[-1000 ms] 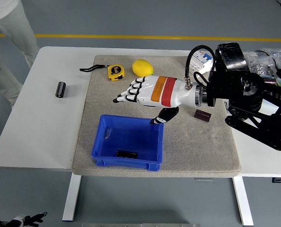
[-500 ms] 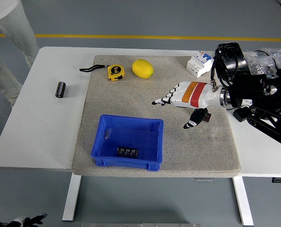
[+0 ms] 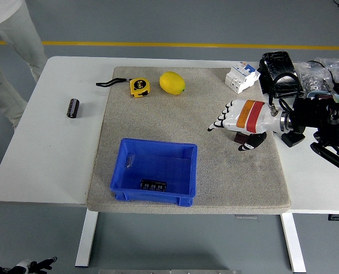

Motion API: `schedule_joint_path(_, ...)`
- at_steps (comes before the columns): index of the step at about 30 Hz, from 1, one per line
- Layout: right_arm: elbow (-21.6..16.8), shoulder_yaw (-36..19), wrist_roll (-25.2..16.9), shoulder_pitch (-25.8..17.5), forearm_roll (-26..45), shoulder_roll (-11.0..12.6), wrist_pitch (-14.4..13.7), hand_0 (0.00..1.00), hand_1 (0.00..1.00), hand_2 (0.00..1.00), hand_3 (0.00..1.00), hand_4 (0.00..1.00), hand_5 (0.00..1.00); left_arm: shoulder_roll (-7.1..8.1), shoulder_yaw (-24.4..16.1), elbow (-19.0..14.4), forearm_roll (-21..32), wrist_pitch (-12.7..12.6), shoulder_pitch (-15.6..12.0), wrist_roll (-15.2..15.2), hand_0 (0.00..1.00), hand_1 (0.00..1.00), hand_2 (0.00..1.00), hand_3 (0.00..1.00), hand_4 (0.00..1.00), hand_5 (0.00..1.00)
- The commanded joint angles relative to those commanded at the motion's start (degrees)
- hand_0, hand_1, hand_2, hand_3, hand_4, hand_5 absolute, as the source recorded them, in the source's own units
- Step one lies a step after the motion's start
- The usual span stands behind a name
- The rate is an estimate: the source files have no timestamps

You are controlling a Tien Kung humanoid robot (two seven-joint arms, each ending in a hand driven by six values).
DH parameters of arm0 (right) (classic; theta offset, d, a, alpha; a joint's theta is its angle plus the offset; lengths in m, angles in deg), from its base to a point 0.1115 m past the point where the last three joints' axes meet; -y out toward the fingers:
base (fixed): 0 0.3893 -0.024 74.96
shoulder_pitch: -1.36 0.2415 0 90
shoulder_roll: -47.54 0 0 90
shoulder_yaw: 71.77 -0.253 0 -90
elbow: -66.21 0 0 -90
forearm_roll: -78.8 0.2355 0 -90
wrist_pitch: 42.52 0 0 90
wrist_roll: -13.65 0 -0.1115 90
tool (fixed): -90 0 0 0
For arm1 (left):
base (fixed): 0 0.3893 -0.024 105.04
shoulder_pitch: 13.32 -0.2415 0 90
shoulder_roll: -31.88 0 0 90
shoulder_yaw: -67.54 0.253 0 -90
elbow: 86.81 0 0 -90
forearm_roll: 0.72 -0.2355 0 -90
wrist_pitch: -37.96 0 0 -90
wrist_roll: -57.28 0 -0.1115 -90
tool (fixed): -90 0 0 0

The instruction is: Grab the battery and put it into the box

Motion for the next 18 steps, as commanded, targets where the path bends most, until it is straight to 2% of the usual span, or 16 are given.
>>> schedule_joint_path(3,0.32,2.77,0.15,0.56,-0.66,0.26,-1.85,0.658,0.648,0.707,0.816,0.842,0.052,0.01,0.20,0.01,0.24,0.00,0.12,-0.04,0.745,0.741,0.793,0.646,0.722,0.643)
schedule_joint_path(4,0.46,3.26,0.15,0.67,-0.72,0.29,-2.09,0.670,0.660,0.713,0.819,0.814,0.014,0.00,0.21,0.02,0.24,0.00,0.16,-0.04,0.744,0.741,0.793,0.646,0.721,0.643)
schedule_joint_path(9,1.38,5.89,0.35,1.25,-0.85,0.57,-3.71,0.670,0.660,0.713,0.819,0.814,0.014,-0.04,0.46,0.02,0.65,-0.09,0.31,-0.10,0.744,0.741,0.793,0.646,0.721,0.643)
schedule_joint_path(18,4.18,7.97,0.09,1.22,-0.35,0.60,-5.66,0.691,0.669,0.724,0.831,0.853,0.058,-0.07,0.92,-0.05,1.01,-0.05,0.62,-0.06,0.745,0.741,0.794,0.646,0.721,0.639)
